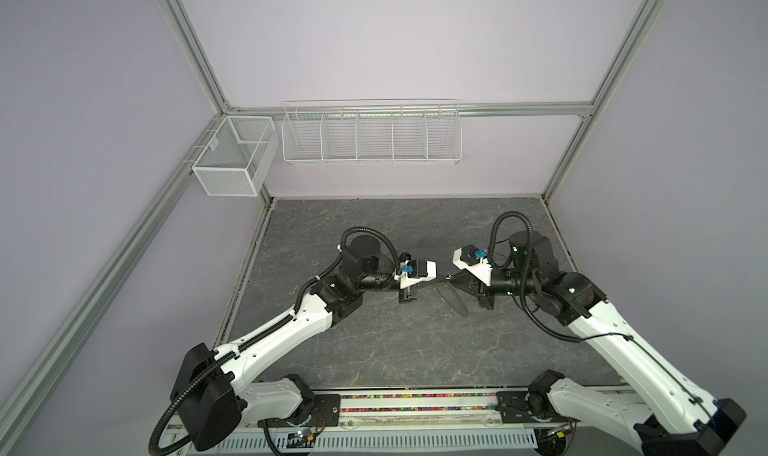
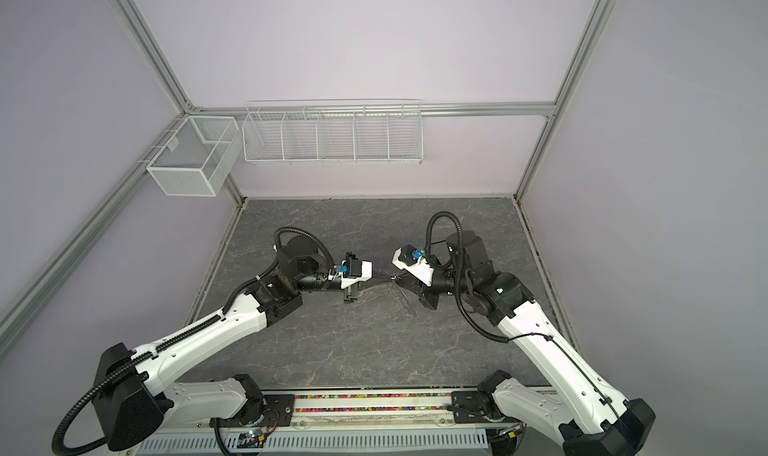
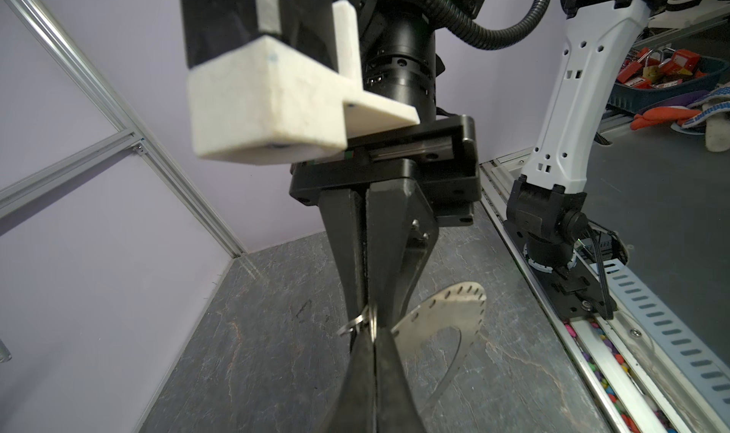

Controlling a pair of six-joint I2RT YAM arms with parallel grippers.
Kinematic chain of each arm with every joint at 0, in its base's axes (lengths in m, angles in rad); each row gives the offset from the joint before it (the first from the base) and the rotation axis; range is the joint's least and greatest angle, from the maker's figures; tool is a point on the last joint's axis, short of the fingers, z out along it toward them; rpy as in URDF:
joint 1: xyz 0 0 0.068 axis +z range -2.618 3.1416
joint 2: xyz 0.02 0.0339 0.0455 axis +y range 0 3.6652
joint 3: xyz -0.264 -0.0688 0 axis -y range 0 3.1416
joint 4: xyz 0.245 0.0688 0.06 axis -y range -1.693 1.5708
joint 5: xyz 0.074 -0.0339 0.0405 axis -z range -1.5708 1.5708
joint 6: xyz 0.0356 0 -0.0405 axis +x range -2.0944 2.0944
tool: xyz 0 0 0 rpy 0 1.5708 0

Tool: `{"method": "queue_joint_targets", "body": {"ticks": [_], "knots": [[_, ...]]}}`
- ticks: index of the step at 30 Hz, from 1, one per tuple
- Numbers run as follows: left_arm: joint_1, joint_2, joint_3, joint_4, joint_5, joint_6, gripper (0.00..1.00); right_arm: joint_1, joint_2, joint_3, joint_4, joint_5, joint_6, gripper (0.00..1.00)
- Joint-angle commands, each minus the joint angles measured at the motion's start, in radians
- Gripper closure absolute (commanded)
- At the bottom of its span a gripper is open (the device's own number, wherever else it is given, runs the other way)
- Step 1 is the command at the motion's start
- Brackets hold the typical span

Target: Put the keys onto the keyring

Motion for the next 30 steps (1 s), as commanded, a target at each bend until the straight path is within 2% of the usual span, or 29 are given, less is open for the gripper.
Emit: {"method": "queue_joint_targets", "body": {"ticks": [1,7,16,24,30], "knots": [[0.007,-0.022,-0.013,0.074,-0.035,-0.026,1.00,-0.004,-0.019,-0.003,-0.020,0.031,-0.020,0.94],[0.007,-0.020,-0.043,0.177,-0.110,-0.073,1.00,-0.003,0.012,0.023,-0.055,0.093,-0.042,0.93],[0.007,0.023,-0.074,0.316,-0.159,-0.132,1.00,0.026,0.053,0.053,-0.061,0.131,-0.065,0.93],[-0.012,0.057,-0.097,0.407,-0.288,-0.124,1.00,0.054,0.067,0.035,-0.031,0.254,-0.068,0.93],[-0.023,0.092,-0.106,0.490,-0.302,-0.146,1.00,0.077,0.096,0.040,0.002,0.341,-0.063,0.93]]}}
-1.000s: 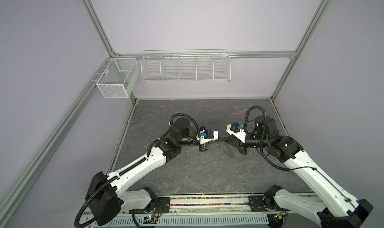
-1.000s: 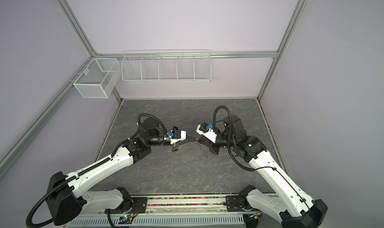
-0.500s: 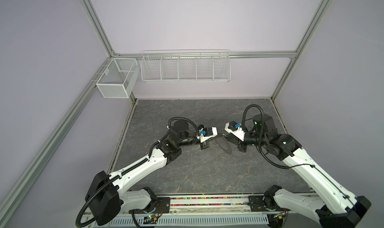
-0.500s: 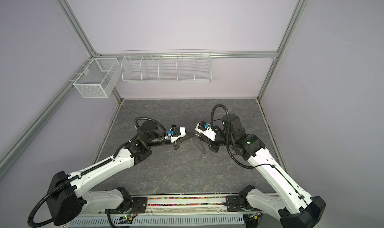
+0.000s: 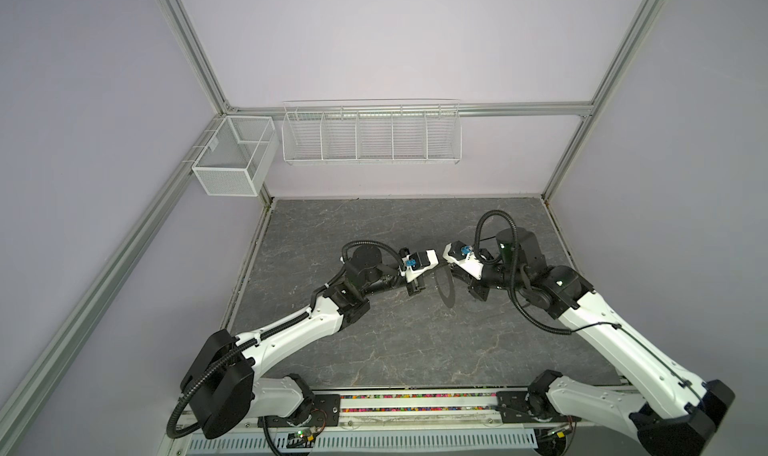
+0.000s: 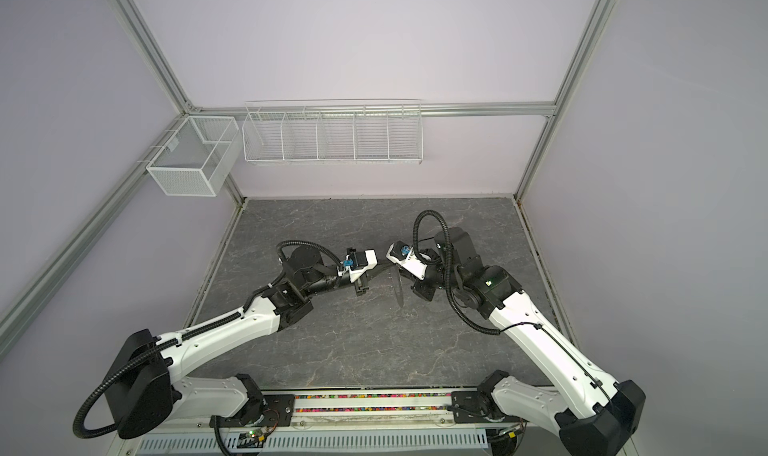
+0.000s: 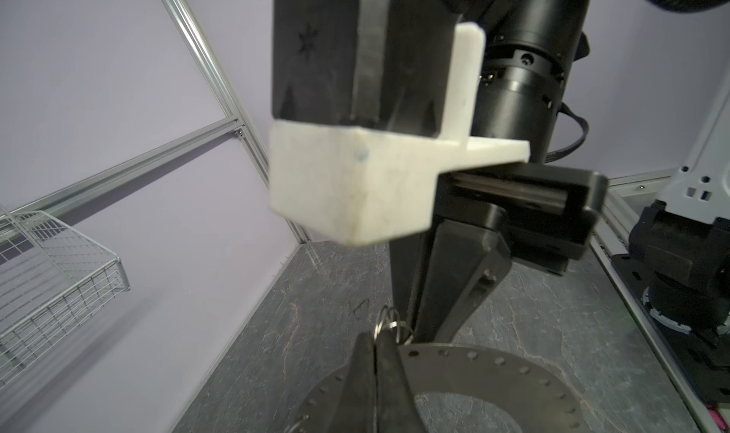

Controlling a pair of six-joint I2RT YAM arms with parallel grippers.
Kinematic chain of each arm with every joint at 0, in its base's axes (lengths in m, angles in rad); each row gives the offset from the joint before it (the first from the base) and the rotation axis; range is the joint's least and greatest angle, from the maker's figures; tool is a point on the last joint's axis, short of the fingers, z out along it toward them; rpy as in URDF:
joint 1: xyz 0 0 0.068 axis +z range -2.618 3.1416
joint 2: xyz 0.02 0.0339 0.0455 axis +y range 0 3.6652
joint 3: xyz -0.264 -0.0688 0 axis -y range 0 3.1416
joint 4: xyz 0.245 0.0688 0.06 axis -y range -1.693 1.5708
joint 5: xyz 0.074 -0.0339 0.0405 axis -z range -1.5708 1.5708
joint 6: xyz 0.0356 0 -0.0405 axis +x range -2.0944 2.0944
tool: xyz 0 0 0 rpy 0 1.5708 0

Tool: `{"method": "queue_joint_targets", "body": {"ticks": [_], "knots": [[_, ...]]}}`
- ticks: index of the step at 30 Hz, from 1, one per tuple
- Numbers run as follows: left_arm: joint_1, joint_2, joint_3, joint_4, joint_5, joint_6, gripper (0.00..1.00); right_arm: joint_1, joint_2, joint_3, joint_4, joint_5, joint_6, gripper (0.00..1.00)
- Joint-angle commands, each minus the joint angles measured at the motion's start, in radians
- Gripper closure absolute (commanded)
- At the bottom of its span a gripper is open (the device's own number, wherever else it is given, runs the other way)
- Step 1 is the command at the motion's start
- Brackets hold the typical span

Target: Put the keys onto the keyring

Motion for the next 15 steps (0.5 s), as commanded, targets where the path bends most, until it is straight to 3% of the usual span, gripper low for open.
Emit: {"method": "queue_joint_targets", "body": {"ticks": [1,15], "knots": [[-0.002,0.013,0.002,0.133,-0.047,-0.024,1.00,0.019,0.018,0.001,0.001,0.056,-0.015,0.93],[-0.002,0.040,-0.005,0.183,-0.029,-0.075,1.00,0.071,0.039,-0.030,0.077,0.221,-0.060,0.93]]}}
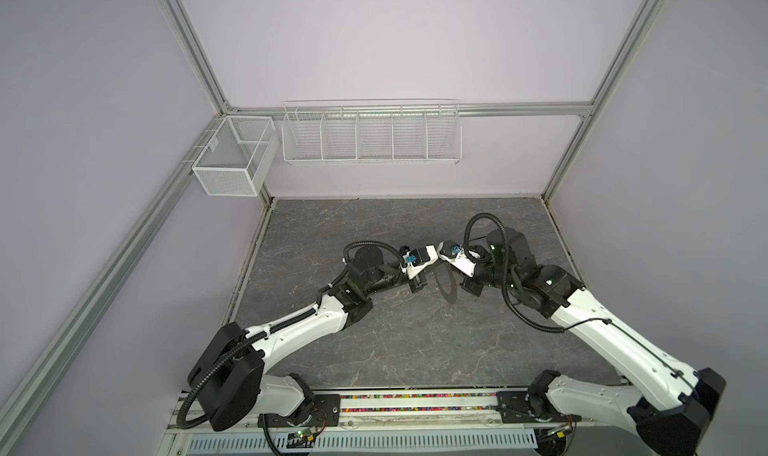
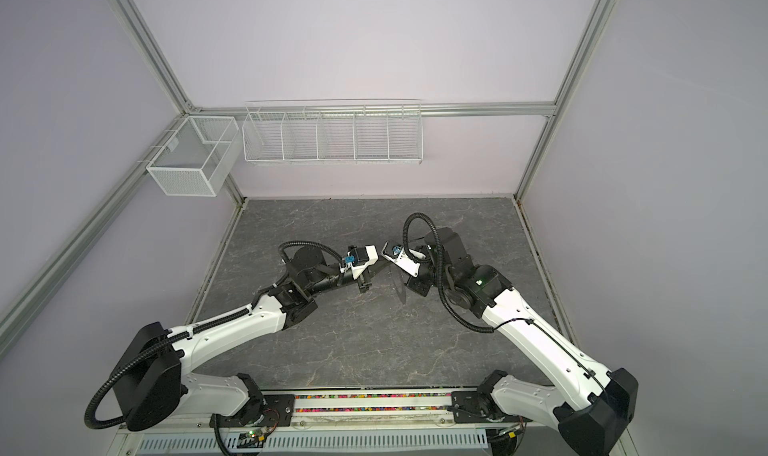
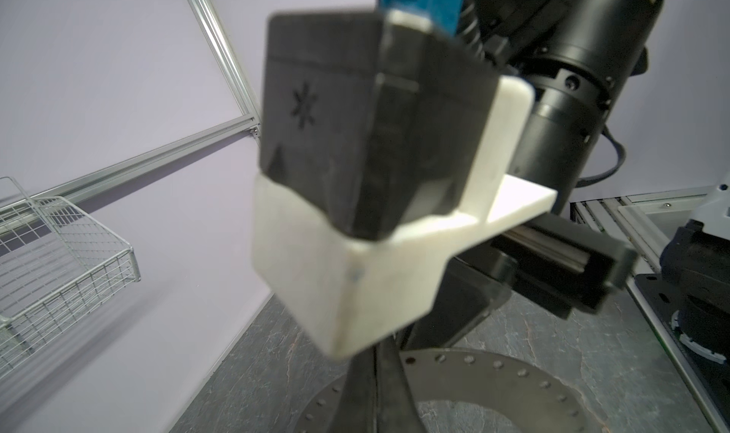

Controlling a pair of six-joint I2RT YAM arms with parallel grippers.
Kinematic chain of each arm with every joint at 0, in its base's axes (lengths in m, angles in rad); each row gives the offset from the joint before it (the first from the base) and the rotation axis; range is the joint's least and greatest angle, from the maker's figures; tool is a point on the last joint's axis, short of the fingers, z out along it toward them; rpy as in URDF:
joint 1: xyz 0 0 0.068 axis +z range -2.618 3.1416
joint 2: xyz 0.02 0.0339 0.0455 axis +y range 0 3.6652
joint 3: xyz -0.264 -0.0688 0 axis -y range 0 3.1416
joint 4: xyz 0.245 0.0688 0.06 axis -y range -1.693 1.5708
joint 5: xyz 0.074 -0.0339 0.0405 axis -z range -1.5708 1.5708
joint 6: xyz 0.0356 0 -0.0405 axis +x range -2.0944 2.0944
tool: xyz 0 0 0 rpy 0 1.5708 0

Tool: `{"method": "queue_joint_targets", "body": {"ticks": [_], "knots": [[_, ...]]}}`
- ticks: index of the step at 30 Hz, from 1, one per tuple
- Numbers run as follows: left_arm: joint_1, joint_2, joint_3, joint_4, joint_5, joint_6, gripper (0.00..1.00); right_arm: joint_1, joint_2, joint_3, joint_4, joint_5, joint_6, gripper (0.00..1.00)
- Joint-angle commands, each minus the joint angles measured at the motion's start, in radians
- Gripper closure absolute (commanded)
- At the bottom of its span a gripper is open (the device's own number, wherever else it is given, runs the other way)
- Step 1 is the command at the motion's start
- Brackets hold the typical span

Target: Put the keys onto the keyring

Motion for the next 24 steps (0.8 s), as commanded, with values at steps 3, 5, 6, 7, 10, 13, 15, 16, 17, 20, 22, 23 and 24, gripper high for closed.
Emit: {"method": "queue_joint_targets", "body": {"ticks": [3,5,6,7,10,13,15,16,17,20,22,23,24], "knots": [[-0.003,0.001,0.006,0.092,-0.016,-0.022,1.00,0.017,-0.002,-0.039,0.035,0.066,-0.025,0.93],[-0.003,0.003,0.011,0.083,-0.014,-0.016,1.00,0.018,-0.007,-0.042,0.042,0.068,-0.026,0.93],[-0.002,0.004,0.011,0.080,-0.018,-0.016,1.00,0.019,-0.012,-0.043,0.045,0.070,-0.029,0.93],[-0.003,0.002,0.012,0.072,-0.020,-0.012,1.00,0.020,-0.015,-0.043,0.044,0.074,-0.029,0.93],[-0.002,-0.003,0.012,0.047,-0.041,0.006,1.00,0.022,-0.037,-0.046,0.044,0.088,-0.033,0.93],[-0.002,-0.006,0.014,0.039,-0.057,0.015,1.00,0.032,-0.052,-0.052,0.049,0.090,-0.044,0.93],[-0.005,-0.001,0.019,0.041,-0.052,0.012,1.00,0.032,-0.045,-0.053,0.048,0.086,-0.038,0.93],[-0.007,0.003,0.021,0.046,-0.053,0.009,1.00,0.037,-0.037,-0.053,0.045,0.082,-0.040,0.93],[-0.009,0.006,0.023,0.049,-0.051,0.007,1.00,0.045,-0.031,-0.053,0.044,0.085,-0.037,0.93],[-0.015,0.016,0.031,0.052,-0.049,0.004,1.00,0.055,-0.016,-0.055,0.055,0.094,-0.030,0.93],[-0.017,0.015,0.030,0.051,-0.051,-0.001,1.00,0.058,-0.017,-0.054,0.062,0.094,-0.026,0.93],[-0.016,0.013,0.028,0.050,-0.055,-0.001,1.00,0.059,-0.021,-0.056,0.068,0.094,-0.029,0.93],[-0.016,0.012,0.029,0.045,-0.056,0.000,1.00,0.062,-0.023,-0.055,0.070,0.093,-0.032,0.93]]}}
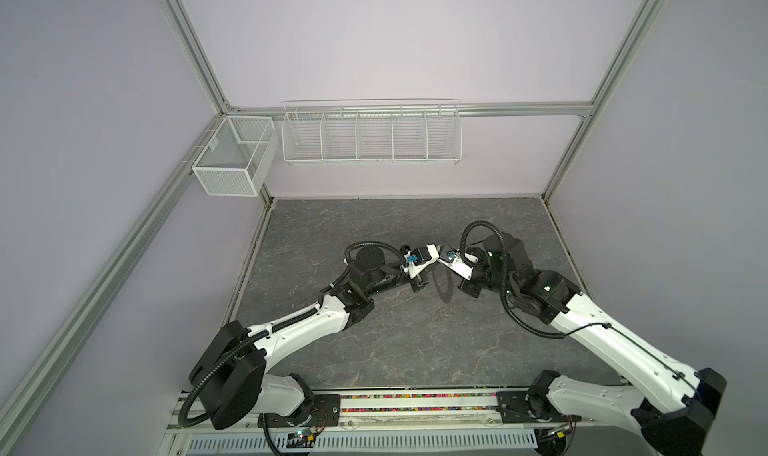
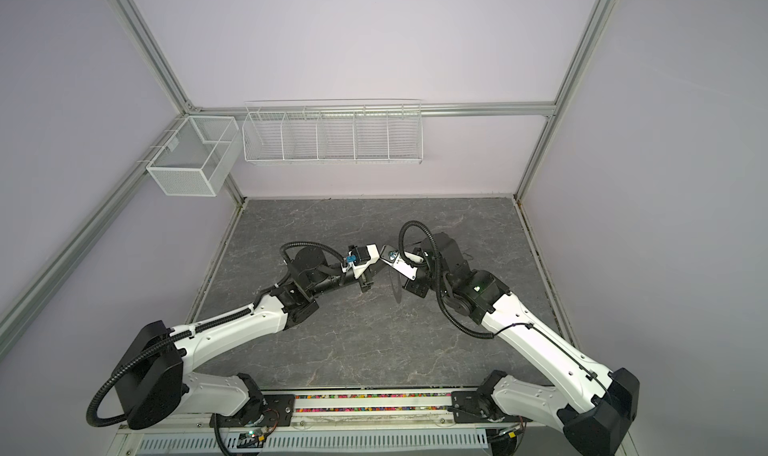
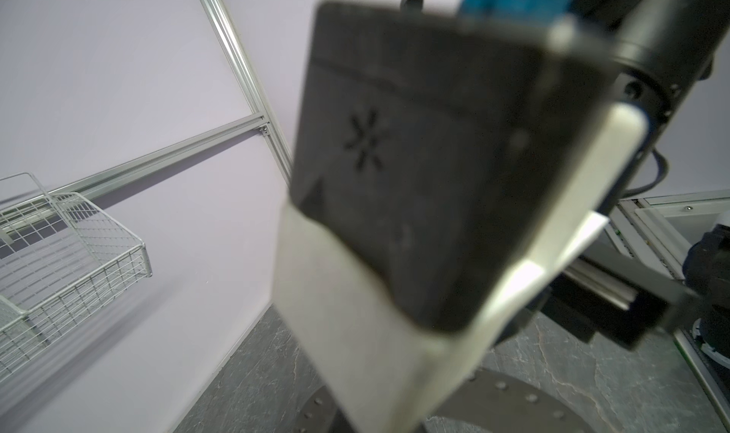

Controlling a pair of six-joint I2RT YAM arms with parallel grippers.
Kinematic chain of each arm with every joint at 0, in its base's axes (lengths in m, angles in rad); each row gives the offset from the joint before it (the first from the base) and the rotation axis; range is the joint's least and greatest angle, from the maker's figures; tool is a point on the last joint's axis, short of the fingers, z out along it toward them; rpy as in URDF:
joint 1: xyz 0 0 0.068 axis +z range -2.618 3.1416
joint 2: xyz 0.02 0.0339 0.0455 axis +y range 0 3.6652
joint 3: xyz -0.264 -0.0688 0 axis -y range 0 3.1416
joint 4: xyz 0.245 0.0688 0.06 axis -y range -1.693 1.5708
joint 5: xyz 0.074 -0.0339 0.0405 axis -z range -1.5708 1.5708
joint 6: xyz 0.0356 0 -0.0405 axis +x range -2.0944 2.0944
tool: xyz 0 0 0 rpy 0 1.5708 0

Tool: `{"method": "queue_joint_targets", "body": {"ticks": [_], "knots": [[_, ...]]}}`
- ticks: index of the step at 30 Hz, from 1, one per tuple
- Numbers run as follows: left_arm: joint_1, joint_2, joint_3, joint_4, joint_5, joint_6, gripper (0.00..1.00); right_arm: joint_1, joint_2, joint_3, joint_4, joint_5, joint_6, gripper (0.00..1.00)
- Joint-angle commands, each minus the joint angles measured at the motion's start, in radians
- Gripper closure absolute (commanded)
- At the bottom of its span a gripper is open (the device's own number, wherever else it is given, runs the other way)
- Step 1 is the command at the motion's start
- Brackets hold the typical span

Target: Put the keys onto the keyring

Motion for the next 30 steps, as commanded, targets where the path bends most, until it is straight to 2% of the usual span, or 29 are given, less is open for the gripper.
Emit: {"method": "queue_joint_targets", "body": {"ticks": [1,10,19,24,30], "knots": [[-0.005,-0.001,0.030,0.025,-0.011,0.004,1.00,0.012,-0.004,-0.013,0.016,0.004,-0.013,0.93],[0.011,-0.053,0.030,-0.097,-0.002,0.069,1.00,-0.010,-0.074,-0.008,-0.062,0.065,-0.027,0.93],[0.021,-0.084,0.032,-0.171,0.022,0.086,1.00,-0.031,-0.115,-0.006,-0.094,0.060,-0.026,0.93],[0.021,-0.088,0.035,-0.213,0.043,0.089,1.00,-0.032,-0.111,0.015,-0.085,0.010,-0.023,0.93],[0.022,-0.074,0.046,-0.265,0.047,0.100,1.00,-0.031,-0.040,0.079,-0.115,-0.071,-0.017,0.93]]}}
